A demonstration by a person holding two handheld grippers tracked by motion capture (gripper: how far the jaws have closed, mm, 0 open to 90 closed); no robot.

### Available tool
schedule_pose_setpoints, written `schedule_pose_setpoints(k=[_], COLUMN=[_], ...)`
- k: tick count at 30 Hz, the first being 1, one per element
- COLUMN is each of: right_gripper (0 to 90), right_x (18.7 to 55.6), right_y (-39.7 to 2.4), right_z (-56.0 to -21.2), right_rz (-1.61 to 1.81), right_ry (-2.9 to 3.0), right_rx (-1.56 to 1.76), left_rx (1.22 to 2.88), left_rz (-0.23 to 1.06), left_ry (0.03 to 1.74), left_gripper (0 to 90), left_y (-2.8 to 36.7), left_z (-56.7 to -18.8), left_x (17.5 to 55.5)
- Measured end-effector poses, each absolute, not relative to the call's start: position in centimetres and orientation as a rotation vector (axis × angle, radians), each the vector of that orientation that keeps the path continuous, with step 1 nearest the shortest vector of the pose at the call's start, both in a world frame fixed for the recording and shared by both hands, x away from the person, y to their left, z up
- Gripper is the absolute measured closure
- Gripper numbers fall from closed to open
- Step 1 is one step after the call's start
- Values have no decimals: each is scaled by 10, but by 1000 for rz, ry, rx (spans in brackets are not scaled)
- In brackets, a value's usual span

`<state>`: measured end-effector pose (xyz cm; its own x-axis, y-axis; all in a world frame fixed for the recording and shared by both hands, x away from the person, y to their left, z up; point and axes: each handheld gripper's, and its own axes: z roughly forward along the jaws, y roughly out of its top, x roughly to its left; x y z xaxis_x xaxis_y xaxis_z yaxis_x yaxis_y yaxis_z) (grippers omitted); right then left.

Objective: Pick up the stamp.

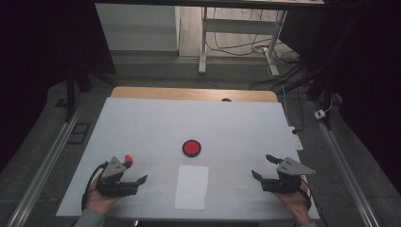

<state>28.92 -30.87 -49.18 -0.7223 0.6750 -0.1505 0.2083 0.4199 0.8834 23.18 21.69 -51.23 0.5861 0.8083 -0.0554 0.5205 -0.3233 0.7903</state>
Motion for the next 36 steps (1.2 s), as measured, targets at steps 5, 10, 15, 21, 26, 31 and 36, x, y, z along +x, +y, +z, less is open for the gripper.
schedule_pose_setpoints(k=[5,10,15,21,26,31,36], right_gripper=[226,242,256,277,279,286,290], right_x=[289,290,290,288,288,288,290], right_y=[-307,-309,-310,-310,-310,-310,-309], right_z=[-493,-494,-495,-494,-493,-491,-493], right_rz=[1271,1293,1294,1289,1298,1296,1296], right_ry=[2203,2205,2210,2197,2188,2176,2184], right_rx=[732,752,755,746,759,770,769], left_rx=[2009,2020,2021,2024,2022,2033,2044], left_rz=[444,448,449,454,449,445,445], left_ry=[1050,1049,1048,1029,1019,1007,1013], left_gripper=[221,221,222,223,223,223,222], left_y=[216,215,215,214,212,207,205], left_z=[-513,-513,-513,-508,-502,-495,-486], left_x=[234,236,235,236,241,246,252])
